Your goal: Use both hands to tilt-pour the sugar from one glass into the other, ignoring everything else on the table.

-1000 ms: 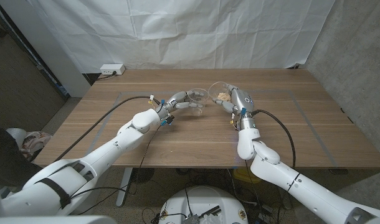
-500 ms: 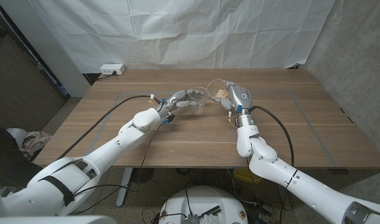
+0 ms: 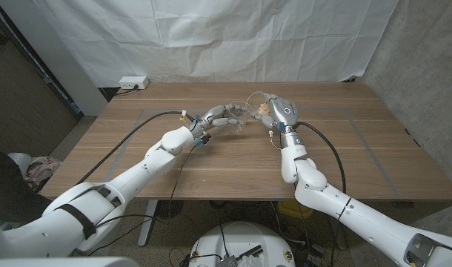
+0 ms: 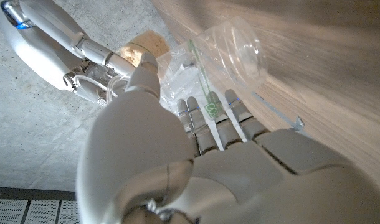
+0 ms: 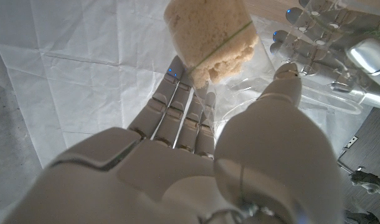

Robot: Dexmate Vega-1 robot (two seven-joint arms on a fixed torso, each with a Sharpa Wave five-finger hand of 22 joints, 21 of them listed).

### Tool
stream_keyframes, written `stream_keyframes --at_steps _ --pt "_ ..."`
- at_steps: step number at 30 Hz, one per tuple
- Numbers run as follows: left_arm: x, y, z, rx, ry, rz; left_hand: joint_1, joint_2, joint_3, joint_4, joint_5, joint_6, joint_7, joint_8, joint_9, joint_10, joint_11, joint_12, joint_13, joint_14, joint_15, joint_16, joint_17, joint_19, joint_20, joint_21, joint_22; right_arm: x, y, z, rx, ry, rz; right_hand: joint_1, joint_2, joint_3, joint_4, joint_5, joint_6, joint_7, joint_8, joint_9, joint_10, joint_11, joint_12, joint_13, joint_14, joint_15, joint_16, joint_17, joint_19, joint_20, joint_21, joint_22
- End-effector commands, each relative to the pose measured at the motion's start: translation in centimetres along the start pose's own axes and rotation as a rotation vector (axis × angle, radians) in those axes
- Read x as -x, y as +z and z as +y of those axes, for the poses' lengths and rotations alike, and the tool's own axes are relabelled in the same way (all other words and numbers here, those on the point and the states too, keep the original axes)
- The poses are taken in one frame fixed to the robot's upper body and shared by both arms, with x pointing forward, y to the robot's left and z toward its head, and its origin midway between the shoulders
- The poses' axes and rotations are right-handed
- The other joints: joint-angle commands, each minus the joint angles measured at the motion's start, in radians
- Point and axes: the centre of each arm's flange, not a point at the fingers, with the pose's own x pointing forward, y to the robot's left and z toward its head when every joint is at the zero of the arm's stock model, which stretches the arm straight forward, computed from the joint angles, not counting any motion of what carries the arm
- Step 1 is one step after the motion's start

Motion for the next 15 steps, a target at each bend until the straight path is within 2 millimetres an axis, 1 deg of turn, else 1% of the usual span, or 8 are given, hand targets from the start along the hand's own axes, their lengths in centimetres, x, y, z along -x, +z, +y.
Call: stream_keyframes --at_steps 1,10,15 --pt "-0.4 0.3 -0.3 0.003 -0.009 -0.014 -0.023 0.029 -0.004 -0.003 -0.002 0.015 -0.002 0.005 0.004 0.008 -0.005 -0.005 0.005 0.009 -0.093 0.0 0.0 -0.005 0.001 0.007 0.003 -0.6 0.6 -0.7 0.09 -0.014 -0.034 0.003 0.01 -0.01 0.0 0.004 0.007 -0.007 -0.005 0.003 -0.003 -0.004 0.008 0.005 0.011 -0.156 -0.001 0.004 -0.004 -0.006 0.008 0.001" --pt "-0.1 0.2 -0.3 0.005 -0.005 -0.013 -0.023 0.029 -0.004 -0.004 -0.002 0.016 -0.002 0.004 0.004 0.009 -0.004 -0.006 0.006 0.01 -0.094 -0.001 0.0 -0.006 0.002 0.008 0.003 -0.5 0.5 -1.6 0.12 -0.062 -0.041 0.003 0.012 -0.018 0.003 0.004 0.01 -0.009 -0.007 0.005 0.0 -0.002 0.012 0.008 0.012 -0.155 -0.007 0.01 -0.005 -0.008 0.012 -0.002" --pt "-0.2 0.3 -0.4 0.005 -0.009 -0.016 -0.023 0.03 -0.004 -0.004 -0.002 0.017 -0.001 0.004 0.004 0.008 -0.004 -0.007 0.006 0.011 -0.094 0.0 0.0 -0.006 0.002 0.008 0.003 -0.7 0.5 -2.0 0.182 -0.085 -0.047 0.006 0.016 -0.02 0.003 0.005 0.012 -0.01 -0.007 0.006 0.0 -0.002 0.013 0.009 0.014 -0.157 -0.009 0.013 -0.005 -0.011 0.014 -0.003"
